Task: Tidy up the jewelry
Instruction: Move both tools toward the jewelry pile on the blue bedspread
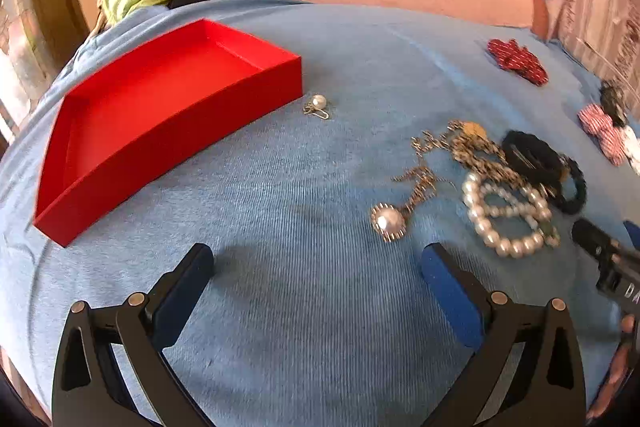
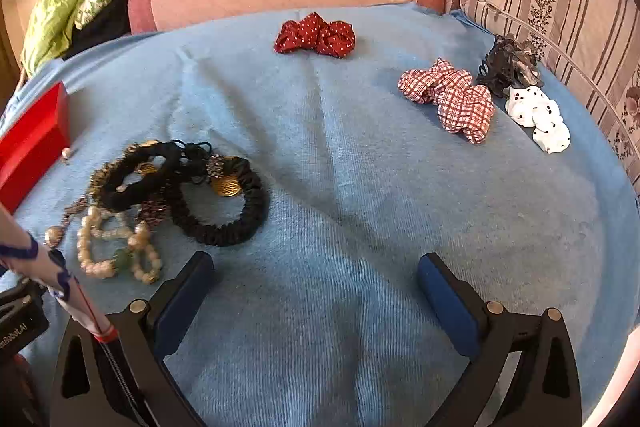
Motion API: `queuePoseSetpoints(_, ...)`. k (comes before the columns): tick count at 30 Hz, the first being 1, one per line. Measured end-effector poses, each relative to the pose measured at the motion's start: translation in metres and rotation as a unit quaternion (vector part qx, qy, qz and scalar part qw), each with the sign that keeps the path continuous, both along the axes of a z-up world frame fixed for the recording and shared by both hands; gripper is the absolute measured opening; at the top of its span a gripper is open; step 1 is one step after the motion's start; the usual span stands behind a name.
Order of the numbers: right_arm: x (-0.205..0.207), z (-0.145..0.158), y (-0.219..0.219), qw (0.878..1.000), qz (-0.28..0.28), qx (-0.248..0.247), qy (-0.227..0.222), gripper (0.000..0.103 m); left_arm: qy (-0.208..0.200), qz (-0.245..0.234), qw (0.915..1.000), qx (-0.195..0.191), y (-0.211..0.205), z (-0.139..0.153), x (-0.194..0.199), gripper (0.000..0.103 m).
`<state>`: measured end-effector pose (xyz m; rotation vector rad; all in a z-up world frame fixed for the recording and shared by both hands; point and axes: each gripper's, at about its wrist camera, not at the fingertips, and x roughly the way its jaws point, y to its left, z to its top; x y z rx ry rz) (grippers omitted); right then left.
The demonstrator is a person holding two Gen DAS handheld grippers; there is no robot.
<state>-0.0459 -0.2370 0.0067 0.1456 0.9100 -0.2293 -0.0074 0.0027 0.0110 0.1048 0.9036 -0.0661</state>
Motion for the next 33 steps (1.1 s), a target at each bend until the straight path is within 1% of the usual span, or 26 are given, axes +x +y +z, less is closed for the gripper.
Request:
queuePoseSetpoints(2,-0.015,0.010,0.000,1.000,-0.002,0.010,-0.015,0.103,-0.033,-0.001,0.9994,0.012,0.000,0.011,-0.015,0.103)
queuePoseSetpoints(4,-0.031,0.025,0.001,0.999,0.001,0.010,-0.036,0.103,-0.048,-0.005,0.9988,0.001,0.002,0.026,-0.035,0.103)
queuePoseSetpoints(6,-0.054,0.045,0.003,0.997,0.012,0.011,-0.073,0.103,-0.073,-0.003,0.9973,-0.004,0.006,0.043,-0.057,0.103)
queuePoseSetpoints(9,-0.090,0.068,0.013,0.993,0.027,-0.015,-0.115,0.103,-0.114,-0.005,0.9933,-0.019,0.012,0.072,-0.096,0.103)
queuePoseSetpoints(11,-0.111,0.075,0.021,0.990,0.037,-0.027,-0.135,0.103,-0.135,-0.007,0.9905,-0.026,0.018,0.084,-0.122,0.103)
queuePoseSetpoints(13,-0.134,0.077,0.029,0.987,0.055,-0.034,-0.148,0.103,-0.143,-0.007,0.9892,-0.030,0.022,0.088,-0.143,0.103)
queuePoseSetpoints(15,-0.145,0.079,0.035,0.985,0.068,-0.037,-0.154,0.103,-0.148,-0.010,0.9884,-0.030,0.023,0.087,-0.155,0.103)
queuePoseSetpoints(18,-0.157,0.087,0.042,0.981,0.082,-0.037,-0.172,0.103,-0.159,-0.005,0.9868,-0.031,0.026,0.088,-0.164,0.103)
queuePoseSetpoints(20,-0.163,0.088,0.045,0.980,0.086,-0.036,-0.177,0.103,-0.156,-0.004,0.9873,-0.028,0.026,0.087,-0.168,0.103)
queuePoseSetpoints(23,-0.165,0.086,0.048,0.981,0.087,-0.029,-0.170,0.103,-0.161,-0.010,0.9865,-0.026,0.025,0.085,-0.176,0.103)
queuePoseSetpoints(33,-0.162,0.082,0.053,0.982,0.091,-0.033,-0.162,0.103,-0.158,-0.004,0.9872,-0.021,0.025,0.083,-0.173,0.103)
